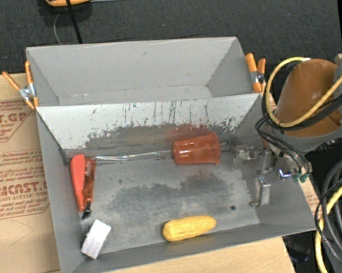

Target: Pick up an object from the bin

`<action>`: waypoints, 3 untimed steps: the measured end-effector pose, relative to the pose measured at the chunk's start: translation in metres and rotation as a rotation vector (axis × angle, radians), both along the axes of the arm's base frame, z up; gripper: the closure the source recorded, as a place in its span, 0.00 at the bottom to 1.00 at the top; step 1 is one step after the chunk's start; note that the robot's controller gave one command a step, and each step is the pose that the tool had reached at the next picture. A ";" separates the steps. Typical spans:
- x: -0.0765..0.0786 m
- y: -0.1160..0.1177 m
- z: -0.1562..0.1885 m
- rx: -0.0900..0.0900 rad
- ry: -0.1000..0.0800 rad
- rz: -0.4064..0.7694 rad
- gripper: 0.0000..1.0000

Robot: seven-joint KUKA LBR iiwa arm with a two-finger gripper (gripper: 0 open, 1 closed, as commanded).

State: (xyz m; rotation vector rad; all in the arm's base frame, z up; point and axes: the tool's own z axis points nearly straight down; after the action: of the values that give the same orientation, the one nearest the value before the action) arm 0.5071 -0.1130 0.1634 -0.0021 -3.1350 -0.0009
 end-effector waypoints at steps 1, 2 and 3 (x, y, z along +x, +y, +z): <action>0.002 0.000 0.005 -0.001 -0.008 0.002 0.00; -0.009 0.044 -0.063 -0.001 -0.007 0.071 0.00; -0.015 0.068 -0.060 0.002 0.005 0.151 0.00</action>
Offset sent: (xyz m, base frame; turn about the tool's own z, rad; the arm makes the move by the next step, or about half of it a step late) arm -0.0151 0.0635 -0.0934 -0.1025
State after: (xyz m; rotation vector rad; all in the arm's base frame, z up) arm 0.4921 -0.0454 0.1034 0.2347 -3.1217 -0.0026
